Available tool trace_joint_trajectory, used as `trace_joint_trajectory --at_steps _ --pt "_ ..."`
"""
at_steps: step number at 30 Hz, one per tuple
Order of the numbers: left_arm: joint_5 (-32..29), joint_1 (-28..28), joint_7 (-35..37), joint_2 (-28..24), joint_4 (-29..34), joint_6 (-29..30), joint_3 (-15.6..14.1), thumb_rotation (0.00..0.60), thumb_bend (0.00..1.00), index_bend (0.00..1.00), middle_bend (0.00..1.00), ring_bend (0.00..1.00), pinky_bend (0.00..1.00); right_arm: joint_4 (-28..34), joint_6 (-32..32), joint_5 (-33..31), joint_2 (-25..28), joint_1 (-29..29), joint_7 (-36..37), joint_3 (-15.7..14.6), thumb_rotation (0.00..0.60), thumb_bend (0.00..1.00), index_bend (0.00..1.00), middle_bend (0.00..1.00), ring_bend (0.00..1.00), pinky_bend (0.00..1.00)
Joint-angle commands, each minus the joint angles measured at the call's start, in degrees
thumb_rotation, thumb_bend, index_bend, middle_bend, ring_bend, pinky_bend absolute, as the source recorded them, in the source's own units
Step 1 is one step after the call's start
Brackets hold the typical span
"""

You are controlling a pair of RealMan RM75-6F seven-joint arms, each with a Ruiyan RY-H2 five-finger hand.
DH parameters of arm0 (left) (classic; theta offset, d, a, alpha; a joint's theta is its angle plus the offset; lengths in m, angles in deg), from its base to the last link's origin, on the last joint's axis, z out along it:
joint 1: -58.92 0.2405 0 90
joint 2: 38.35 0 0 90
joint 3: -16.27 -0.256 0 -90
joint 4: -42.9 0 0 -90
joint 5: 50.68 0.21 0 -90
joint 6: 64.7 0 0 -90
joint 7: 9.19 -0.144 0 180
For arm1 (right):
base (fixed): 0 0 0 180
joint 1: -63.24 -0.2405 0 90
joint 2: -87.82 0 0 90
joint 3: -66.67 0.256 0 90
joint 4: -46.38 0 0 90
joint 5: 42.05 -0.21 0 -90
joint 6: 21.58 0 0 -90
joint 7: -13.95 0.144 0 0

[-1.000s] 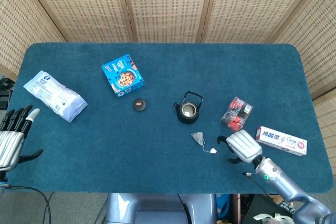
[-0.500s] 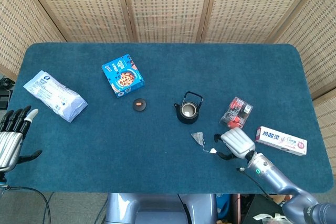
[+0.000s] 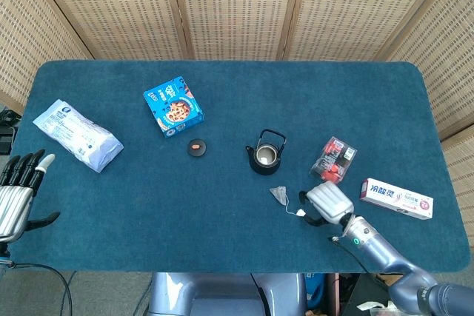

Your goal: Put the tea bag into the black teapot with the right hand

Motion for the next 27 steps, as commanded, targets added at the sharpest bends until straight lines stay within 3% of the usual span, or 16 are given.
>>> trace_joint_trajectory --at_steps 1,27 --pt "-0.06 0.0 0.0 0.0 0.01 0.01 0.01 0.6 0.07 0.0 0.0 0.0 0.0 -0.92 -0.74 0.2 -0.84 0.08 -0.24 -0.3 0.45 0.5 0.48 0.82 0.81 0.85" --pt "-0.27 0.12 0.23 0.06 -0.39 0.02 -0.2 0.6 0.07 0.0 0.0 0.0 0.0 -5.04 -3.04 -0.09 -5.2 0.64 -1.1 -1.8 0.451 0.51 0.5 0.82 0.82 0.85"
